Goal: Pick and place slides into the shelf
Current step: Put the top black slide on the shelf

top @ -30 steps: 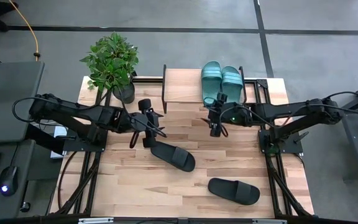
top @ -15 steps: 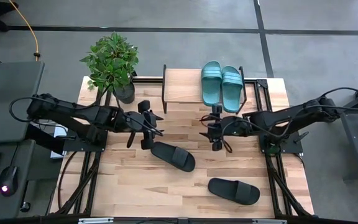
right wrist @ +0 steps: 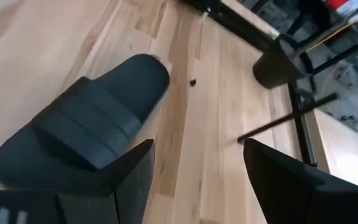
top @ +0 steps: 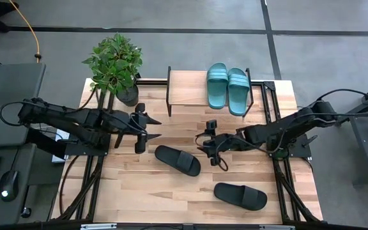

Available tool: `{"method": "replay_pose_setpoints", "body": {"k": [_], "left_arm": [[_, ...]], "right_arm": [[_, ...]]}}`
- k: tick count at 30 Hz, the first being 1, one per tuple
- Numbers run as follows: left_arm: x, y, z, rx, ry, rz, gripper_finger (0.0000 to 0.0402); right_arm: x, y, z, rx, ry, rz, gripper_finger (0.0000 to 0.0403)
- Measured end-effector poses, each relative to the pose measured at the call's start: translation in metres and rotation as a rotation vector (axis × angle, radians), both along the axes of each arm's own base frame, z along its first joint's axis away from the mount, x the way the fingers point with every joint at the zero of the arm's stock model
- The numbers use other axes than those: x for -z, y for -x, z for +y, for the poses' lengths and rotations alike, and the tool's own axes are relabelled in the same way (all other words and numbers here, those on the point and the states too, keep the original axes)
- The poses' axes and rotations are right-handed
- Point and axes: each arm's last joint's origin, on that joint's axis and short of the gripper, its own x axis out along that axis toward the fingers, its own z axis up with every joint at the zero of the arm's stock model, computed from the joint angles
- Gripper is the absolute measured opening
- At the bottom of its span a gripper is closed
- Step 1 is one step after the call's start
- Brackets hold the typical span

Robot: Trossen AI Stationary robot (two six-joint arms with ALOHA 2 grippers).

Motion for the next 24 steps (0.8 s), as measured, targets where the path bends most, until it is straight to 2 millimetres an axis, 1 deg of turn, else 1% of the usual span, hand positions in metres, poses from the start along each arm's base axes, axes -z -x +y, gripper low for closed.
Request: {"method": "replay_pose_setpoints", "body": {"k": [5,10,13,18,24], "left_arm": [[0.006,0.017,0.000,0.007,0.013,-0.068,0.0209],[0.010,0.026,0.001,0.013,0.028,-0.102,0.0209],[0.015,0.028,0.001,0.015,0.042,-0.107,0.0209],[0.023,0.030,0.001,0.016,0.050,-0.110,0.0209],[0.027,0.030,0.001,0.002,0.074,-0.108,0.0209]], "right_arm": [[0.015,-0.008,0.013,0.008,0.113,0.018,0.0239],[0.027,-0.014,0.027,0.002,0.152,0.001,0.0239],[0.034,-0.019,0.035,-0.006,0.158,-0.015,0.0238],[0.052,-0.022,0.047,-0.006,0.211,0.013,0.0238],[0.070,-0.024,0.060,-0.020,0.228,0.043,0.0238]]}}
